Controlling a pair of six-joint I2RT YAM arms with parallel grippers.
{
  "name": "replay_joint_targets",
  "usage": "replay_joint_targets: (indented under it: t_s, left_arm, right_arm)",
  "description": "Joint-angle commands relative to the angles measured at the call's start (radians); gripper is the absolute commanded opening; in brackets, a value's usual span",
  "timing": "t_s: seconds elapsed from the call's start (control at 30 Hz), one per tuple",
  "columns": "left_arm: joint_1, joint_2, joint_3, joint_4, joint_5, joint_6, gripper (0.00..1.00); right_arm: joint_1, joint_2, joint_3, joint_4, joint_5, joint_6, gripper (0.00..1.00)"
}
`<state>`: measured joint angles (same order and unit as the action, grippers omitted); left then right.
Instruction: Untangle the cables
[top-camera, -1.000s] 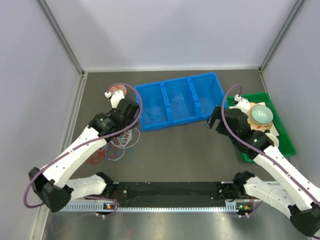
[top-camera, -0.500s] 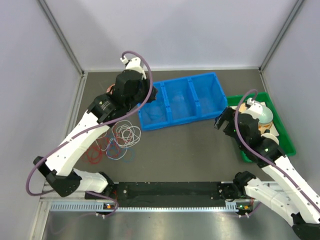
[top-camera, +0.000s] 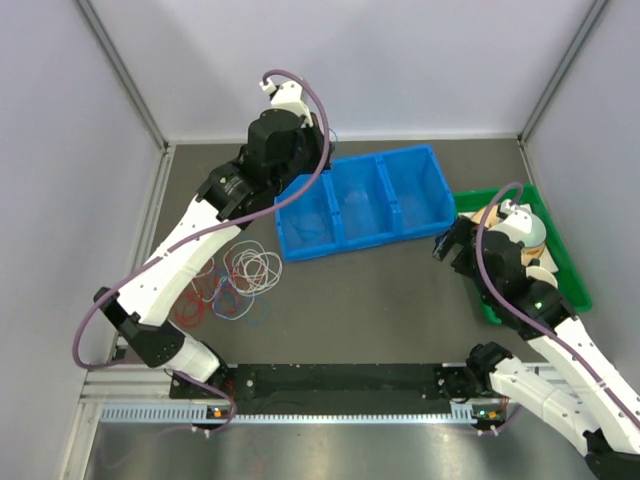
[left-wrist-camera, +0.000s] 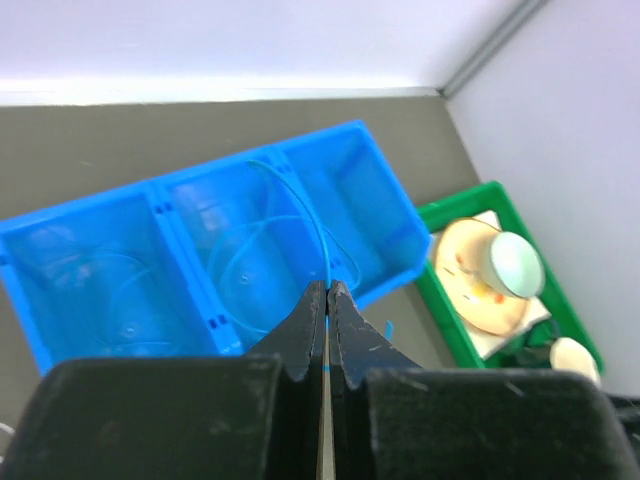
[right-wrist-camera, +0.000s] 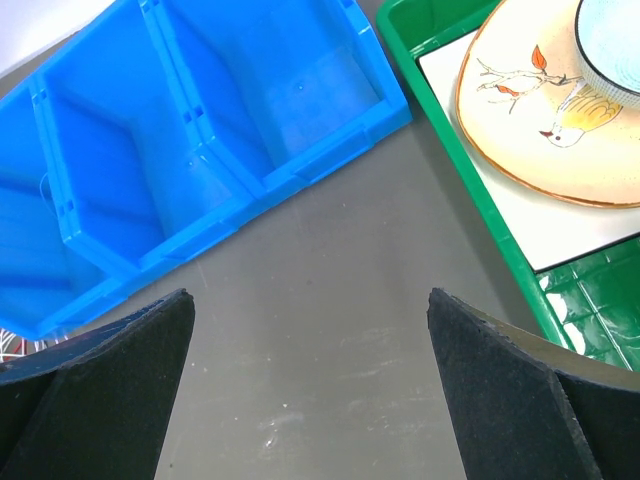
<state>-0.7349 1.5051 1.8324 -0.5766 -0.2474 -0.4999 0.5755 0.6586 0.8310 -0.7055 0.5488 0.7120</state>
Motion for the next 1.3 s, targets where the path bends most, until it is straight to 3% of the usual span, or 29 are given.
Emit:
replay_joint_targets:
  t_s: [0.0,0.17,0.37,0.6,0.63,0.7,0.73,0.8,1.0,1.13,1.27]
  left_arm:
    - [0.002,0.020,0.021,0.023,-0.148,0.057,0.00]
    - [0.031,0.063,-0.053,0.027,-0.190,0.034,0.00]
    - [0.141,0.081,-0.265,0.127,-0.027,-0.017,0.00]
    - [0.176,0.161,-0.338,0.173,-0.032,-0.051,0.00]
    - [0.181,0.181,-0.335,0.159,-0.044,-0.055,0.07]
    - [0.184,0.190,-0.315,0.147,-0.072,-0.058,0.68]
    - [0.183,0.185,-0.314,0.144,-0.069,-0.058,0.83]
    - [0.180,0.167,-0.318,0.153,-0.053,-0.042,0.99]
    - [0.151,-0.014,-0.410,0.113,-0.075,0.021,0.99]
    - [0.149,-0.216,-0.593,0.074,-0.119,0.011,0.99]
    - [0.144,-0.305,-0.778,-0.054,-0.162,-0.064,0.99]
  right_arm:
    - [0.006,0.003,0.003,0.000,0.008,0.012,0.99]
    - [0.006,0.006,-0.006,-0.003,-0.004,0.030,0.99]
    - [0.004,-0.034,-0.061,-0.008,-0.035,0.055,0.99]
    - [0.004,-0.022,-0.059,-0.015,-0.029,0.047,0.99]
    - [0.006,-0.019,-0.058,-0.015,-0.030,0.040,0.99]
    - [0.006,-0.007,-0.050,-0.017,-0.035,0.030,0.99]
    - [0.004,-0.004,-0.049,-0.015,-0.036,0.020,0.99]
    - [0.004,0.007,-0.049,-0.015,-0.036,0.014,0.99]
    - [0.006,0.035,-0.036,-0.015,-0.024,-0.003,0.99]
    - [0.006,0.049,-0.036,-0.011,-0.029,0.004,0.99]
    - [0.004,0.055,-0.070,0.011,-0.050,0.027,0.99]
